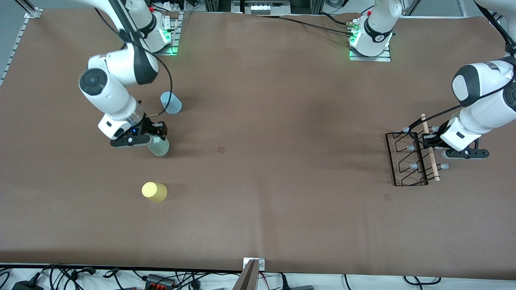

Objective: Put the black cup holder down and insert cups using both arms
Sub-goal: 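Carry the rack to mid-table with the left gripper while the right gripper lifts the cup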

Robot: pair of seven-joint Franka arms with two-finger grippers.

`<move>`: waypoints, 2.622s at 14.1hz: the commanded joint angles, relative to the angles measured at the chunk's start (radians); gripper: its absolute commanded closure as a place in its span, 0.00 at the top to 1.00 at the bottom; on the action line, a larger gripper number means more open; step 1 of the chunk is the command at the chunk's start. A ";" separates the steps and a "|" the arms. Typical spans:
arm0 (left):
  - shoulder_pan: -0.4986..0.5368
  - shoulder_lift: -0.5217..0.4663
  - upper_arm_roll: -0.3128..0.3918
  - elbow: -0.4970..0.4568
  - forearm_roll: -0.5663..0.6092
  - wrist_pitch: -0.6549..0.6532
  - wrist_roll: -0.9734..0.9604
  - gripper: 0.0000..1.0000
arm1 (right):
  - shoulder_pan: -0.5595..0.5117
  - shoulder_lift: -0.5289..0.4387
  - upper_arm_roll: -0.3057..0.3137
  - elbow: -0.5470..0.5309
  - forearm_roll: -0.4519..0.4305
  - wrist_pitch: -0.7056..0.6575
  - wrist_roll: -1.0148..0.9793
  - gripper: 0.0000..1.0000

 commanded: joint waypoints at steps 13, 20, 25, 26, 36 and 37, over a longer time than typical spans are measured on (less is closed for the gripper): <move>-0.131 0.004 -0.204 0.429 -0.008 -0.546 -0.162 0.01 | 0.014 -0.214 -0.002 -0.015 -0.010 -0.310 -0.003 0.16; -0.430 0.145 -0.262 0.532 0.002 -0.511 -0.632 0.01 | 0.016 -0.214 -0.001 -0.016 -0.010 -0.330 0.003 0.17; -0.530 0.237 -0.262 0.535 0.001 -0.291 -0.749 0.01 | 0.016 -0.213 -0.001 -0.016 -0.010 -0.332 0.011 0.17; -0.546 0.254 -0.262 0.535 0.002 -0.251 -0.790 0.01 | 0.016 -0.213 -0.001 -0.016 -0.010 -0.332 0.012 0.17; -0.609 0.322 -0.262 0.524 0.111 -0.127 -0.879 0.01 | 0.022 -0.210 -0.001 -0.016 -0.010 -0.323 0.014 0.17; -0.611 0.322 -0.262 0.524 0.111 -0.126 -0.879 0.01 | 0.023 -0.210 -0.001 -0.016 -0.010 -0.323 0.014 0.17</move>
